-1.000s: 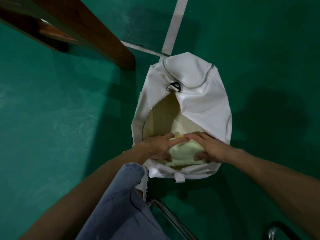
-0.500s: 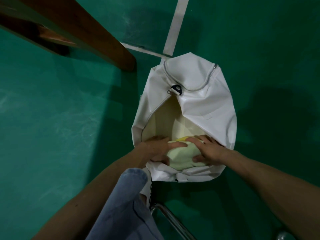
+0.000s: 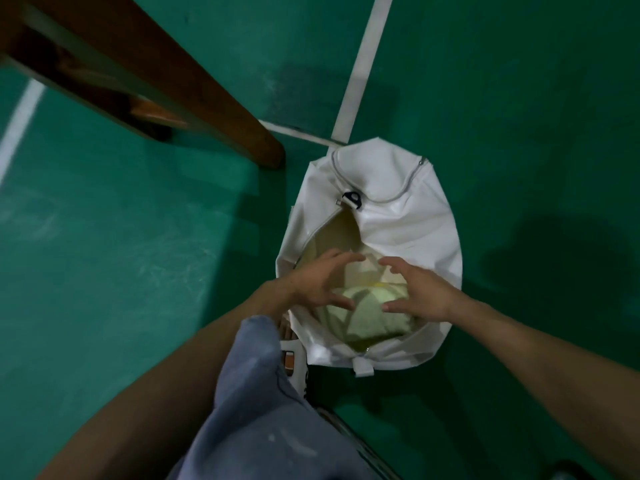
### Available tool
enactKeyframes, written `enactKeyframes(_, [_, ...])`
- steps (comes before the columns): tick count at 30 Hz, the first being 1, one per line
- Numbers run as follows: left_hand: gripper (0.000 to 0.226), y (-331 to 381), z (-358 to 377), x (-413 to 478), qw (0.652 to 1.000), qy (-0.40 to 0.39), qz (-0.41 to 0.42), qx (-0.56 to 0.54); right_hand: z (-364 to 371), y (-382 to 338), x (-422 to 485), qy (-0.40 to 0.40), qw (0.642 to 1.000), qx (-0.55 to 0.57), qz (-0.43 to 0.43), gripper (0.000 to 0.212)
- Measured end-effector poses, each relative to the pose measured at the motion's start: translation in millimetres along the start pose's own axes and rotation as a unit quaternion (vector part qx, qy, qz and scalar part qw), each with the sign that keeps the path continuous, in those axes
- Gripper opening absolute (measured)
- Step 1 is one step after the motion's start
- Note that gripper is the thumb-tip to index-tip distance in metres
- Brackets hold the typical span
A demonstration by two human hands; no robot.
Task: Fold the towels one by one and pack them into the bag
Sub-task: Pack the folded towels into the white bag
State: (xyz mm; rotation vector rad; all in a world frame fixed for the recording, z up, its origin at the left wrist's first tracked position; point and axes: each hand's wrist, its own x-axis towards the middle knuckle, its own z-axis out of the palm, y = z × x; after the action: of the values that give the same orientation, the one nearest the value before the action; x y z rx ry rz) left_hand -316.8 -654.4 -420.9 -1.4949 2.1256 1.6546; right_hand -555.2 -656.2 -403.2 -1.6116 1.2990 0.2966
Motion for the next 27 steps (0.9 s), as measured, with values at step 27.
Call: enactKeyframes(27, [0.029,191,-218,-480,0.837,0.539,0.055,-0.075,-36,-447,-231,0.326,0.832,0.278,-0.353,0.037])
